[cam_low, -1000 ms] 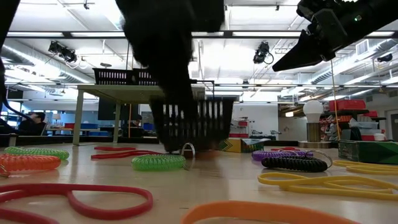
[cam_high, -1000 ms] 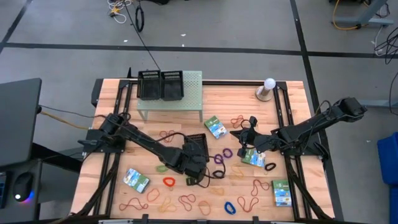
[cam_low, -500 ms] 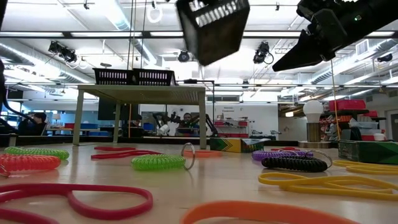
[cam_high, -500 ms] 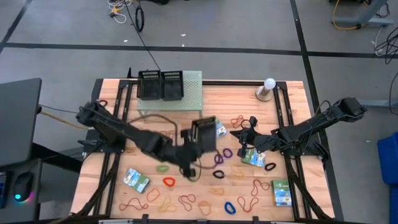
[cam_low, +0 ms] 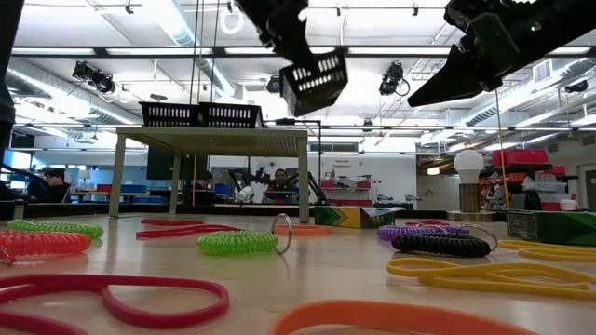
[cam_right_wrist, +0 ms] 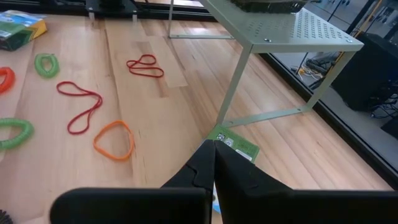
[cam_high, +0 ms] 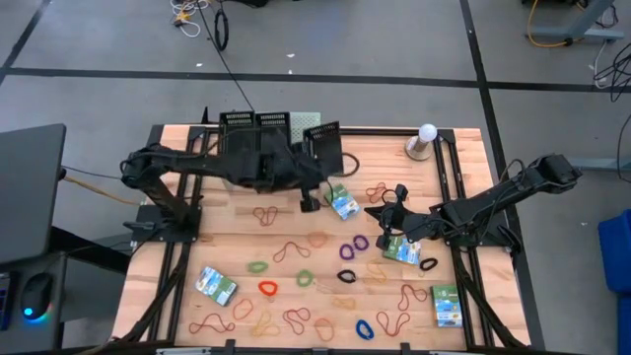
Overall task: Pick & Place Office Desk Supplies
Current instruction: Put the black bin on the shelf
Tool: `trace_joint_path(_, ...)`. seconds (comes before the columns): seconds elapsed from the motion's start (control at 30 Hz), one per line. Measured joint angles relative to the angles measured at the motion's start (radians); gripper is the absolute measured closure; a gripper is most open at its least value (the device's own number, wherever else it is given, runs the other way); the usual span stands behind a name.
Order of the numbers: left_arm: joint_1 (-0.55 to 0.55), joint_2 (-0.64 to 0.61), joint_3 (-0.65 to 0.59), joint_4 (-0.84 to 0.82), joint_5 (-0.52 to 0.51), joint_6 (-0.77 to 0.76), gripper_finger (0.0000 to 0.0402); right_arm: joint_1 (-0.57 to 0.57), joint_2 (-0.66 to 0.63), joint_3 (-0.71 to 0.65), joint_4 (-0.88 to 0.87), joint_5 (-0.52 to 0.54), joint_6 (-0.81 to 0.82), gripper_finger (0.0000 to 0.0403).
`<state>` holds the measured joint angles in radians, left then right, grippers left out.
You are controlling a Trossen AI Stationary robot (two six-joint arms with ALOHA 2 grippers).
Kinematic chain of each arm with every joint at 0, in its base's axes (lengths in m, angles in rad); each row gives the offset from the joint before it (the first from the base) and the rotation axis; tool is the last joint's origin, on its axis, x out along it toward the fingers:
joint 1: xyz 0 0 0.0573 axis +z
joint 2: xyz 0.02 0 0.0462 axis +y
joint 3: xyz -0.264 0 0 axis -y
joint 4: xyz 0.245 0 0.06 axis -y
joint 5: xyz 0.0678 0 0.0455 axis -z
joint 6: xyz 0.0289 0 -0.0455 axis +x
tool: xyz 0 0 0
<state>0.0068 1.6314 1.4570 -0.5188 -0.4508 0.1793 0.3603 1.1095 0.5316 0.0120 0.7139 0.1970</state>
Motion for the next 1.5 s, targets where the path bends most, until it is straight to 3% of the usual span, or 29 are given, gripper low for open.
trace_joint_path(0.2,0.067,0.000,0.000,-0.066,0.065,0.030,0.0388,0.000,0.000,0.000,0.000,0.000,-0.003,0.0392)
trace_joint_path(0.4,0.084,0.000,0.000,-0.116,0.036,0.040,0.0388,0.000,0.000,0.000,0.000,0.000,-0.003,0.0392)
trace_joint_path(1.13,0.196,0.005,0.000,-0.167,0.094,0.088,0.0385,0.000,0.000,0.000,0.003,0.000,-0.003,0.0392)
trace_joint_path(1.5,0.196,0.006,0.000,-0.193,0.086,0.045,0.0360,0.000,0.000,0.000,0.003,0.000,-0.003,0.0392)
